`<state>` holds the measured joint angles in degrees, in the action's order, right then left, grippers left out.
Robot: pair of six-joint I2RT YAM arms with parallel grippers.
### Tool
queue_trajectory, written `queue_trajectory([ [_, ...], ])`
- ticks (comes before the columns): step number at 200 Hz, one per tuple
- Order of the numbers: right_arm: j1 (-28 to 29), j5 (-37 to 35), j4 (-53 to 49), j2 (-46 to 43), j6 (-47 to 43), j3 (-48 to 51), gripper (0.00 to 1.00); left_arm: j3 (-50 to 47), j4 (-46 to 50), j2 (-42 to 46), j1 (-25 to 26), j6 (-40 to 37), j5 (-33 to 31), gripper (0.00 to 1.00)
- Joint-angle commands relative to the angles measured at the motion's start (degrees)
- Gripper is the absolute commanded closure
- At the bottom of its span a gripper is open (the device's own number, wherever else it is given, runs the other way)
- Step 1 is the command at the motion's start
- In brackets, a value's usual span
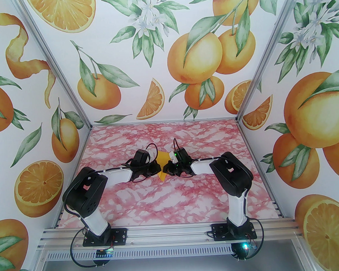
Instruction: Fold a paper plane with a square sheet of paper (fold left side to right side)
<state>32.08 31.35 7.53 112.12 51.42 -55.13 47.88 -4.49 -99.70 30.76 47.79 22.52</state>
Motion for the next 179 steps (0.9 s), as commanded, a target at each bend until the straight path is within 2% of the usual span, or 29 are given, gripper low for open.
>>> queue_trajectory([
  [1,-1.5,-1.3,-1.8,-2.1,-0.1,1.6,0.93,-1.0,-1.7,1.0,-0.3,0.0,0.5,1.0],
  [42,-2.0,-0.8,0.5,-4.2,0.7,2.7,0.89,-1.4,-2.6,0.7,-0.3,0.5,0.8,1.0],
  [89,-1.8,2.9,9.5,-3.4,5.1,4.3,0.8,-2.3,-4.8,0.9,-0.3,1.2,1.4,1.0],
  [122,-1.8,3.5,15.5,-3.1,8.4,5.7,0.8,-2.8,-6.3,0.6,-0.2,1.8,2.2,1.0],
  [179,-1.8,4.7,18.6,-0.9,10.9,5.7,0.8,-3.2,-6.9,0.8,-0.3,1.9,2.6,1.0],
])
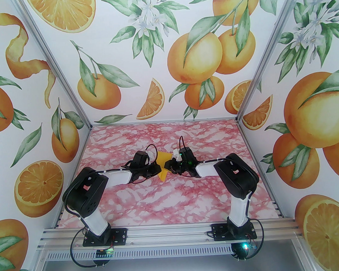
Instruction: Fold a paper plane with a square sheet of paper (fold left side to right side)
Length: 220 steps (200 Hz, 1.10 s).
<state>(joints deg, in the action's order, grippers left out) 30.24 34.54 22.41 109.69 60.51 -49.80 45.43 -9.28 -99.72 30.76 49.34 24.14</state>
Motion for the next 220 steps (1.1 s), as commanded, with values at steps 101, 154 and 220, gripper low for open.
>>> queue_trajectory([
  [101,0.4,2.0,2.4,2.5,1.1,0.3,0.79,-0.8,-2.5,0.8,-0.2,0.4,1.1,1.0],
  [154,0.6,1.7,2.0,2.0,0.8,-0.1,0.97,-0.8,-2.6,0.8,-0.2,0.4,1.2,1.0],
  [220,-0.8,0.7,-0.4,1.0,-1.0,-0.6,1.0,-0.6,-0.9,2.3,-0.2,-0.7,1.7,1.0],
])
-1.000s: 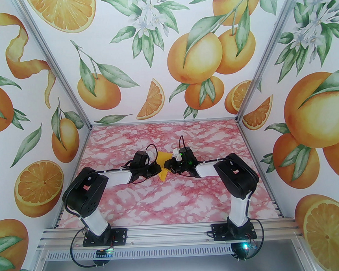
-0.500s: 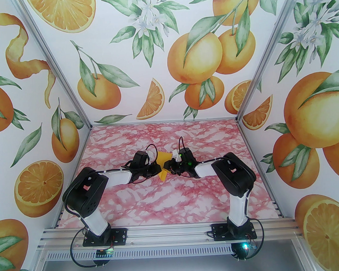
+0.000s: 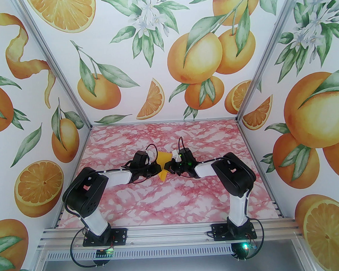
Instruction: Fold a paper plane with a square sheet of paper (fold left side to right side)
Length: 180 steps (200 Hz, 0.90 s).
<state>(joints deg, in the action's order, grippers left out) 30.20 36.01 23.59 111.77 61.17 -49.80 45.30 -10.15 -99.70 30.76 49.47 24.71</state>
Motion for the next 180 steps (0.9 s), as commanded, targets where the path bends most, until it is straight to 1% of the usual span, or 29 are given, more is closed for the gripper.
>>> queue_trajectory([
  [1,-0.8,-0.8,-1.7,-1.1,-1.8,-0.6,1.0,-0.4,0.0,2.3,-0.2,-0.9,1.1,1.0],
  [69,-2.2,-1.7,-7.4,-1.4,-6.3,-3.0,1.0,-1.4,-0.4,1.8,-0.2,-1.6,3.6,1.0],
  [180,-2.7,-2.6,-11.1,-1.0,-9.4,-4.5,1.0,-0.8,-1.5,-2.4,1.4,-1.8,5.9,1.0],
])
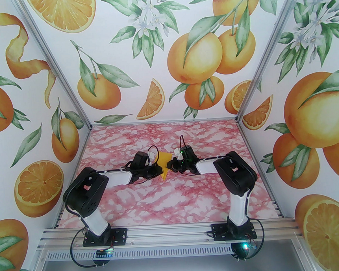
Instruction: Fold a paper plane with a square sheet of paper (fold left side to right side)
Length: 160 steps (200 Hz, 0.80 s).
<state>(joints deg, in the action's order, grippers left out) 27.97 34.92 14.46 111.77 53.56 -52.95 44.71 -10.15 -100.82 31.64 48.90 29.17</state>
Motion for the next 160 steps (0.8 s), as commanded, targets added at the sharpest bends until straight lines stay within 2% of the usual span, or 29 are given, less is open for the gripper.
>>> queue_trajectory([
  [1,-0.5,-1.5,-2.0,-1.0,-1.8,-1.4,1.0,-0.2,-1.6,-1.3,0.5,-1.2,1.4,1.0],
  [160,-0.7,-2.3,-4.9,1.1,-3.8,-4.6,1.0,-1.5,-2.2,-1.8,1.1,-1.3,2.2,1.0],
])
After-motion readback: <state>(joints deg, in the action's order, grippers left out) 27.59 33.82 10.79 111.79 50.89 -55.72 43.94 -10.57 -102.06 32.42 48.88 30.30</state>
